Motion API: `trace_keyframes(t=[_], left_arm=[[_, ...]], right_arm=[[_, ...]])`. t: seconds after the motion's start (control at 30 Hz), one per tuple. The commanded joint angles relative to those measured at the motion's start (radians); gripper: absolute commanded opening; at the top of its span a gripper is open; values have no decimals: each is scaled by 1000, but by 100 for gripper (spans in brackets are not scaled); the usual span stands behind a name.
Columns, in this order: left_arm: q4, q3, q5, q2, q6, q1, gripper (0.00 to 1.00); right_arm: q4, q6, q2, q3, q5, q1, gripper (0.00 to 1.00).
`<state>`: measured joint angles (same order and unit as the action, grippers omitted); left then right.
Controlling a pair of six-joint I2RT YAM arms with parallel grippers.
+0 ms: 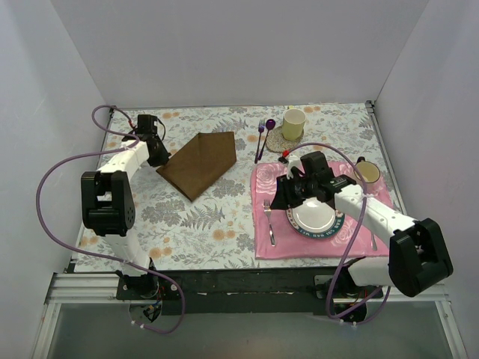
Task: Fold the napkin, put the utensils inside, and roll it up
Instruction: Fold the napkin
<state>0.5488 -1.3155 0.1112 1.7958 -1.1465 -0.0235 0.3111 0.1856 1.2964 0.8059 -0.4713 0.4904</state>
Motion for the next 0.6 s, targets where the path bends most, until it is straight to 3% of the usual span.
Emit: trace_keyframes(t=[0.0, 0.37, 0.47, 0.5, 0.57], left_arm=[[-15, 2, -14, -1, 4, 14, 0], [-32, 5, -35, 8, 1, 22, 3], [-17, 6, 47, -24, -15, 22, 24], [-12, 2, 65, -56, -15, 22, 38], [23, -17, 132, -90, -21, 22, 47]], right_arm=[[-40, 12, 26, 44, -26, -4, 40], [-113, 83, 286, 239, -85, 74, 40], [-168, 145, 386, 328, -115, 94, 40], [-205, 156, 412, 349, -130, 102, 40], [-254, 178, 486, 400, -129, 137, 40]])
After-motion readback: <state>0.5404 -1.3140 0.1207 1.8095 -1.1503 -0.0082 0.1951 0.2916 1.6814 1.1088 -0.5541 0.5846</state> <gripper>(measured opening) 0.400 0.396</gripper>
